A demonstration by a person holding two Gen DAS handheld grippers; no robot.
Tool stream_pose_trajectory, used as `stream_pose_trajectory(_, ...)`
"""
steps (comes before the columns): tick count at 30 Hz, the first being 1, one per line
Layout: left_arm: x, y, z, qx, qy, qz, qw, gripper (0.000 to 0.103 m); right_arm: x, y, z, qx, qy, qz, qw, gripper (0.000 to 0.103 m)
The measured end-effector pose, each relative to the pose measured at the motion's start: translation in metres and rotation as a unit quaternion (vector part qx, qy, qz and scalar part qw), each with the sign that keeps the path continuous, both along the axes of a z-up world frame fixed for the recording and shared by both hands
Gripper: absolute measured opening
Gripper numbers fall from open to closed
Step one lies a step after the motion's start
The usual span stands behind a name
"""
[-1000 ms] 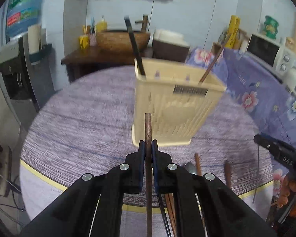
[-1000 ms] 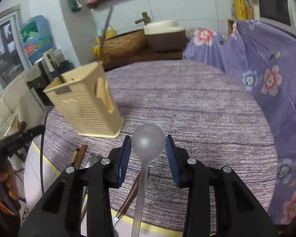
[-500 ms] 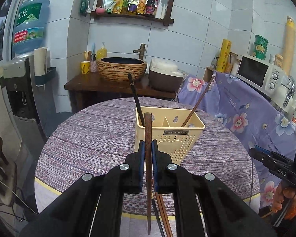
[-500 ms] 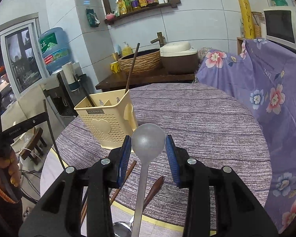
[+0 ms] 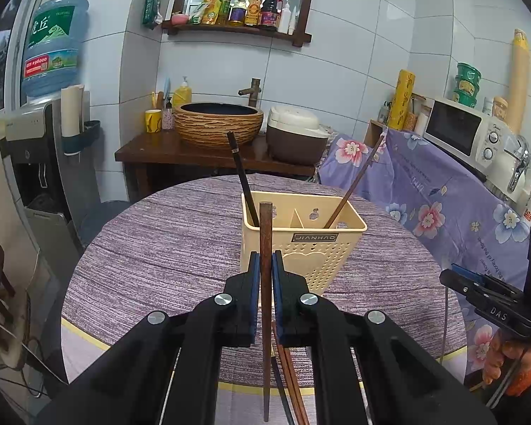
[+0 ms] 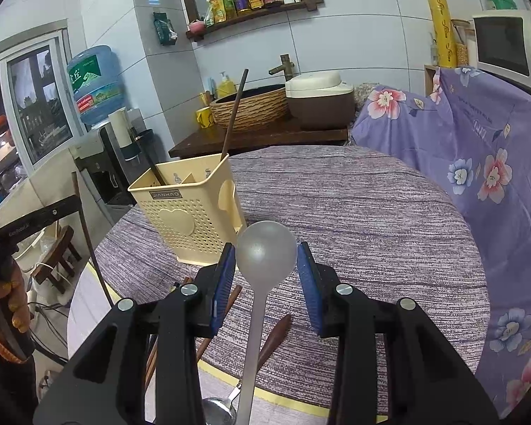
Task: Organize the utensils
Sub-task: 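Carry the brown chopstick into the holder with the left tool while the right tool inserts the plastic spoon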
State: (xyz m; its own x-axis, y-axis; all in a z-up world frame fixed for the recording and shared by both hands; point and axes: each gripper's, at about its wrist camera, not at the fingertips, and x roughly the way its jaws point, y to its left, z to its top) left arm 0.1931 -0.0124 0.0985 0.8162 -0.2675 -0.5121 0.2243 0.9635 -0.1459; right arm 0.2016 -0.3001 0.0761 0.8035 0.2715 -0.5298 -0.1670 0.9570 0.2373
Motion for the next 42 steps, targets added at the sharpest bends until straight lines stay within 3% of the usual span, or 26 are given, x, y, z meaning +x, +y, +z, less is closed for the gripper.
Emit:
stream_pose_trajectory(9, 0.000, 0.000, 0.001, -0.002, 0.000, -0.001, 1.0000, 0.008, 0.006, -0.001, -0.021, -0.007, 0.014, -0.013, 1.000, 0.037)
stream_pose_trajectory(22, -0.002, 0.001, 0.002, -0.002, -0.001, -0.001, 1.0000, 0.008, 0.002, -0.001, -0.040, -0.014, 0.000, -0.020, 1.000, 0.037)
stream_pose_trajectory(31, -0.002, 0.001, 0.002, -0.003, -0.001, -0.002, 1.0000, 0.008, -0.005, 0.007, -0.035, -0.030, -0.008, -0.020, 0.999, 0.037)
stream_pose_trajectory(37, -0.006, 0.010, 0.009, -0.014, -0.011, -0.002, 0.9998, 0.008, -0.026, 0.016, -0.011, -0.046, -0.062, -0.012, 0.997, 0.037)
stream_pose_trajectory(42, -0.010, 0.016, 0.044, -0.035, -0.041, -0.010, 0.9985, 0.008, -0.032, 0.032, 0.033, -0.042, -0.154, 0.000, 0.987, 0.037)
